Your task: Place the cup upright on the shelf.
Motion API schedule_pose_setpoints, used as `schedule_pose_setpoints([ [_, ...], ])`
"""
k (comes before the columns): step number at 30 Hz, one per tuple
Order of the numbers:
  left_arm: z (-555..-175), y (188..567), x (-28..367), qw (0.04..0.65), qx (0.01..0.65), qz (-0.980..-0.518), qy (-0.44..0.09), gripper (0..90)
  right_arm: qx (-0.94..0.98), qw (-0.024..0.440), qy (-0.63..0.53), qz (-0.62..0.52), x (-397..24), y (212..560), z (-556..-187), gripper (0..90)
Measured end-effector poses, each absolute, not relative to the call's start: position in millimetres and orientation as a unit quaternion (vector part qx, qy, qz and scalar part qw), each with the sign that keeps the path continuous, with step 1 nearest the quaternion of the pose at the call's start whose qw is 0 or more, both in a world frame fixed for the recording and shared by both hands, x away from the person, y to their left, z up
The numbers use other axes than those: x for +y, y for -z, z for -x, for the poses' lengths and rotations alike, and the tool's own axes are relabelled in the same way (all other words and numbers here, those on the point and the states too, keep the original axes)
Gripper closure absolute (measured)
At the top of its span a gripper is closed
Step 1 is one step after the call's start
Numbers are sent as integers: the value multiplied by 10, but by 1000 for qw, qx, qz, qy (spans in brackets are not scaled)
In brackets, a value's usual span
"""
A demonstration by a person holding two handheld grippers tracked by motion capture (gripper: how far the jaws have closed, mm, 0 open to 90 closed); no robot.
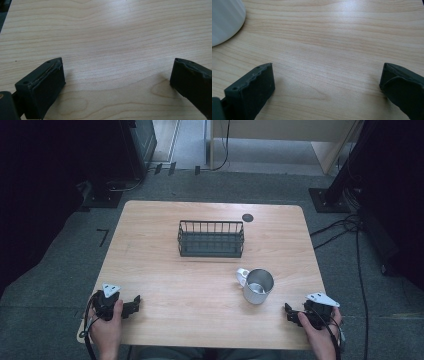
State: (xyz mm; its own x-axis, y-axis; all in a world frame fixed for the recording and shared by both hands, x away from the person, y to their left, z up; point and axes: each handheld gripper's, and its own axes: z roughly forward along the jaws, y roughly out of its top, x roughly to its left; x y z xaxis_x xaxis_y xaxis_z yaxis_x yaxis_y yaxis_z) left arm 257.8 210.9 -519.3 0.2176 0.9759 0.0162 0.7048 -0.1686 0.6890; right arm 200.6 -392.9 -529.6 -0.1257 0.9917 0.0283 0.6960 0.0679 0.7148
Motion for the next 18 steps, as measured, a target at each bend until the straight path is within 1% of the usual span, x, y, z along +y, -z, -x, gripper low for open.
schedule_pose_setpoints([
  [6,-2579,5194,2107,286,579,-725,-238,0,680,246,-298,-624,-3930,5279,-1993,0],
  [10,-2579,5194,2107,286,579,-725,-238,0,668,243,-327,-622,-3918,5174,-1952,0],
  [18,-2578,5194,2107,286,579,-725,-238,0,684,252,-356,-585,-3721,4895,-1959,0],
])
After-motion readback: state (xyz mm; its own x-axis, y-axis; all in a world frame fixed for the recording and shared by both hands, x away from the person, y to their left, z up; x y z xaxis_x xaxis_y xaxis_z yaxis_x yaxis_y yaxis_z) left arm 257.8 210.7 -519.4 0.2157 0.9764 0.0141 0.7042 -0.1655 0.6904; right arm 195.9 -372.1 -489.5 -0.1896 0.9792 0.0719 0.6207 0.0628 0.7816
